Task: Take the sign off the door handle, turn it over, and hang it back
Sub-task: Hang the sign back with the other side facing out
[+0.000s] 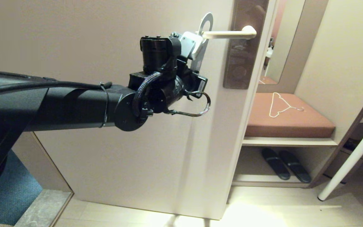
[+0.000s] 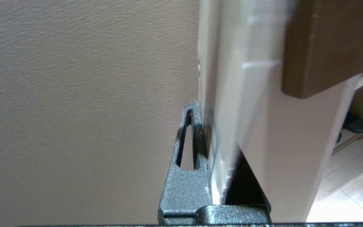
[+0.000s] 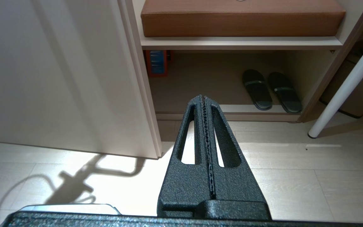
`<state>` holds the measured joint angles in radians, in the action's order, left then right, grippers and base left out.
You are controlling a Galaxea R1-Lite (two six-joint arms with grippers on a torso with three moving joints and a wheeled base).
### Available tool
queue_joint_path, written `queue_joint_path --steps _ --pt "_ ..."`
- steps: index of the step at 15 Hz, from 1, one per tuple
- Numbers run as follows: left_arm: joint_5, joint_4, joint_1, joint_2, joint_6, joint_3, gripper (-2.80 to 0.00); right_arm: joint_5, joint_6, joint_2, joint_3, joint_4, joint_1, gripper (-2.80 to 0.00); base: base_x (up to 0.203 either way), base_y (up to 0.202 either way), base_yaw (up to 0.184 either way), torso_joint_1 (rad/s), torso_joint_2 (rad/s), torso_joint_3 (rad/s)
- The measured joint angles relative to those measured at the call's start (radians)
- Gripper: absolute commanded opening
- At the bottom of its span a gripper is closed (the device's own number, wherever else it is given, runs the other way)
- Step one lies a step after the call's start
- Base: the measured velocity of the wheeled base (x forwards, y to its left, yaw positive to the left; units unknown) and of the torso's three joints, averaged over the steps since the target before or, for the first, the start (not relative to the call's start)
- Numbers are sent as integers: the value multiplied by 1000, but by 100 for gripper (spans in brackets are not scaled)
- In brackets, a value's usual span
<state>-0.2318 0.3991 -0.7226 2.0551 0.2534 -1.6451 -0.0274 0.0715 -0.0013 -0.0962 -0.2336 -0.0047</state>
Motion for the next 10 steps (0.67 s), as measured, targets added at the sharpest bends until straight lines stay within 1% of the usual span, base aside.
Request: queue_joint_path --steps 5,10 --pt "-30 -11 -30 5 18 -9 -280 0 0 0 0 0 0 -280 0 0 0 0 0 0" --pt "-31 -72 -64 6 20 -73 -280 0 0 0 0 0 0 -280 0 0 0 0 0 0"
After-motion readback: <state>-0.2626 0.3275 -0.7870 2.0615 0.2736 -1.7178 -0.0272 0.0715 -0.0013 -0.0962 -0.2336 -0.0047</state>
